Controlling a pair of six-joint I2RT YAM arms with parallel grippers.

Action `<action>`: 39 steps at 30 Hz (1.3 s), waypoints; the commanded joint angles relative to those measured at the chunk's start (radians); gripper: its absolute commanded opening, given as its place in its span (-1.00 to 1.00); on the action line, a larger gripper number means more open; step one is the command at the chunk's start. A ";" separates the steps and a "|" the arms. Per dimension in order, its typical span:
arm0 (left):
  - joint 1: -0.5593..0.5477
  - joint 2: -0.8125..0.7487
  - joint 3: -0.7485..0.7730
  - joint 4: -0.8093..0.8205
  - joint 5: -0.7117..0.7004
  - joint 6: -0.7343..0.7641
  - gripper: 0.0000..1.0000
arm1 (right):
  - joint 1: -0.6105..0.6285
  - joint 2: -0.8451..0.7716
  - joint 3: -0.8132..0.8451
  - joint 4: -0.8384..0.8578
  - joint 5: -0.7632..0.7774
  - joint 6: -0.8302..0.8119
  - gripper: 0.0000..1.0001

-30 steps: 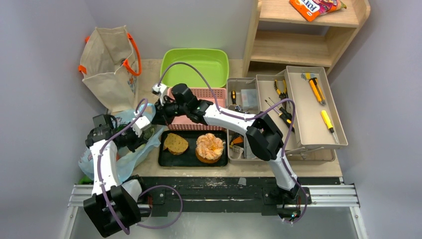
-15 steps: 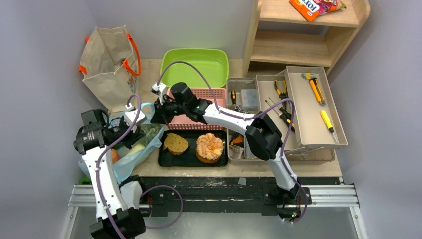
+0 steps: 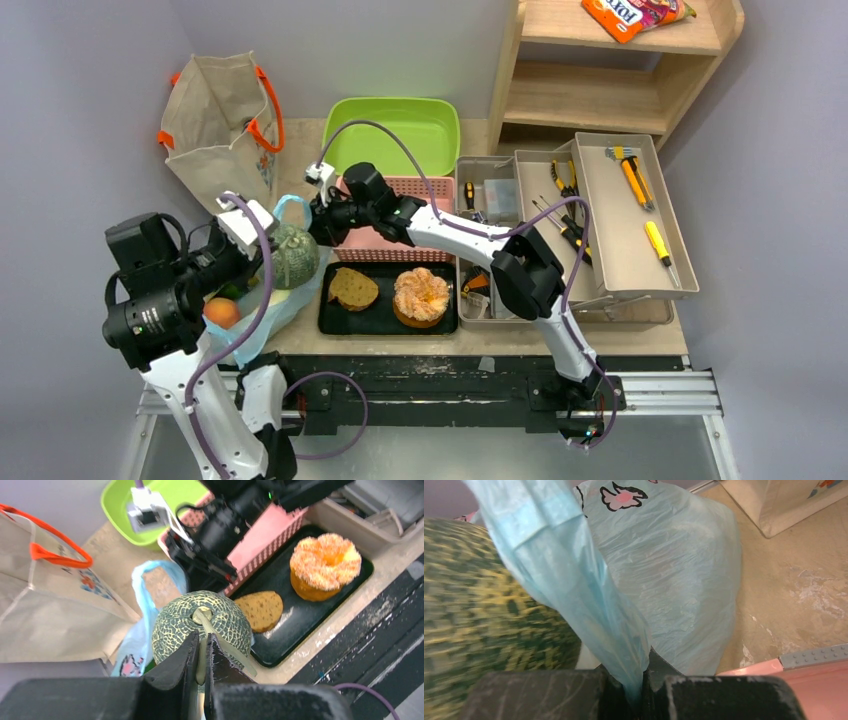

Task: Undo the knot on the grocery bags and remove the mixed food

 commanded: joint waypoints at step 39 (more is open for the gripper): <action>-0.315 1.122 0.694 1.241 -0.218 -1.049 -1.00 | -0.009 -0.099 -0.230 0.265 0.012 -0.115 -1.00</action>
